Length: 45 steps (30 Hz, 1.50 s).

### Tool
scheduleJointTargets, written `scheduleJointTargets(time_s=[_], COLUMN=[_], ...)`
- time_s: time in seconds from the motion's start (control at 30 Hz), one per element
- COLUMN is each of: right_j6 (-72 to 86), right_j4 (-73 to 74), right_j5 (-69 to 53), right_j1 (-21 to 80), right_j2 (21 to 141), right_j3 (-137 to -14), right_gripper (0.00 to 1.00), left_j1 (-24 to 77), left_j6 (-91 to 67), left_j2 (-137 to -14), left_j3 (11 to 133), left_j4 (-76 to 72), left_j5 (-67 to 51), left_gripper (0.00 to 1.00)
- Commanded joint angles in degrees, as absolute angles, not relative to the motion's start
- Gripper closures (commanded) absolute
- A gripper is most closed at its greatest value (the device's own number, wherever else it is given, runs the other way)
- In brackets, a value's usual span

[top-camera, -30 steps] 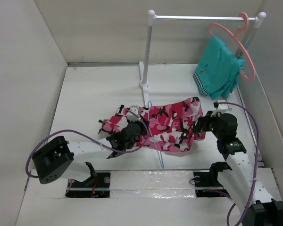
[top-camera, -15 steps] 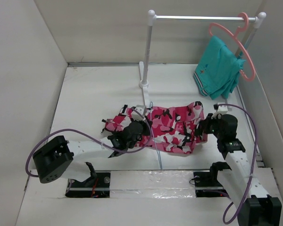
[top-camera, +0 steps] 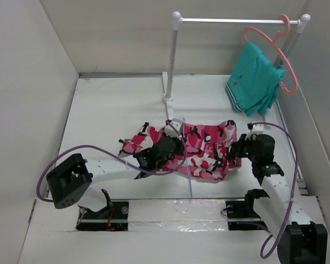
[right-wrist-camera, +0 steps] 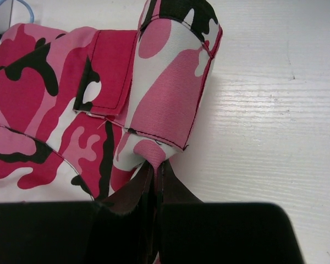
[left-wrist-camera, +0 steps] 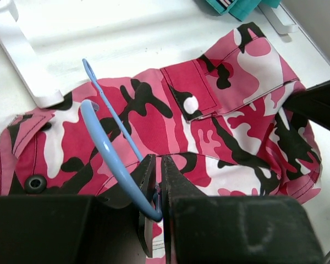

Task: Place the trousers on the hanger
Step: Place the trousers on the hanger, then place the hanger at the clothesline.

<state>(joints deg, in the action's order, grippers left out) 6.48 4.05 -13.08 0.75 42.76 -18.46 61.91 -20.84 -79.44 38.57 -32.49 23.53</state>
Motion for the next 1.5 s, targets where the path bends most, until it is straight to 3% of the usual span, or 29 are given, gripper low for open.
scheduleJointTargets(time_s=[0.0, 0.03, 0.07, 0.13, 0.17, 0.23, 0.3, 0.33, 0.37, 0.43, 0.6, 0.63, 0.67, 0.77, 0.87, 1.2, 1.47], right_j6=[7.0, 7.0, 6.7, 6.3, 5.8, 4.8, 3.9, 4.0, 5.0, 7.2, 18.7, 20.6, 21.3, 22.8, 24.9, 27.2, 30.1], right_j4=[1.0, 1.7, 2.8, 5.1, 6.6, 12.1, 16.4, 17.2, 17.8, 18.5, 13.3, 13.3, 13.4, 12.6, 8.8, 3.1, -1.8], right_j5=[-13.8, -13.8, -14.0, -14.6, -14.6, -15.7, -19.7, -21.5, -23.2, -27.3, -30.6, -30.1, -29.4, -29.0, -33.4, -28.3, -18.2], right_j1=[0.5, 0.5, 0.5, 0.5, 0.5, 0.5, 0.5, 0.5, 1.4, 4.1, 11.1, 12.2, 14.1, 16.0, 18.4, 32.1, 41.2], right_j2=[42.2, 42.2, 41.0, 38.8, 36.1, 33.5, 29.5, 28.3, 27.4, 25.3, 21.2, 20.3, 20.0, 21.0, 23.4, 28.9, 32.6], right_j3=[-18.5, -18.9, -19.2, -20.2, -22.3, -25.5, -30.7, -32.2, -33.6, -36.4, -36.0, -36.2, -36.2, -35.6, -33.9, -30.8, -26.7], right_gripper=[0.97, 0.89, 0.67, 0.48, 0.33, 0.25, 0.28, 0.36, 0.68, 1.0, 1.0, 0.92, 0.68, 0.43, 0.42, 0.42, 0.51], left_j1=[62.8, 62.8, 62.8, 62.8, 62.8, 63.7, 65.0, 65.6, 66.2, 66.2, 66.2, 66.2, 66.2, 66.2, 66.2, 66.2, 66.2], left_j6=[-17.0, -16.5, -16.3, -15.5, -15.3, -15.9, -16.9, -17.3, -18.5, -19.5, -19.3, -19.2, -19.0, -18.2, -17.5, -16.5, -17.0], left_j2=[-79.4, -79.1, -78.7, -76.6, -75.7, -72.0, -69.4, -67.3, -66.3, -63.8, -64.2, -65.3, -65.9, -69.3, -71.7, -78.5, -78.8], left_j3=[44.4, 45.0, 46.2, 47.6, 49.5, 51.7, 54.7, 55.7, 56.9, 57.2, 59.8, 59.9, 60.8, 64.8, 66.1, 69.9, 70.4], left_j4=[-34.4, -33.3, -32.1, -27.4, -25.4, -19.3, -15.9, -12.7, -11.4, -10.5, -8.8, -9.0, -9.2, -7.7, -9.1, -12.4, -13.4], left_j5=[23.4, 23.8, 24.1, 25.1, 25.3, 26.1, 26.8, 26.2, 25.8, 25.3, 26.4, 26.1, 25.6, 23.7, 21.7, 21.3, 19.6], left_gripper=[1.0, 1.0, 1.0, 1.0, 1.0, 1.0, 1.0, 1.0, 1.0, 1.0, 1.0, 1.0, 1.0, 1.0, 1.0, 1.0, 1.0])
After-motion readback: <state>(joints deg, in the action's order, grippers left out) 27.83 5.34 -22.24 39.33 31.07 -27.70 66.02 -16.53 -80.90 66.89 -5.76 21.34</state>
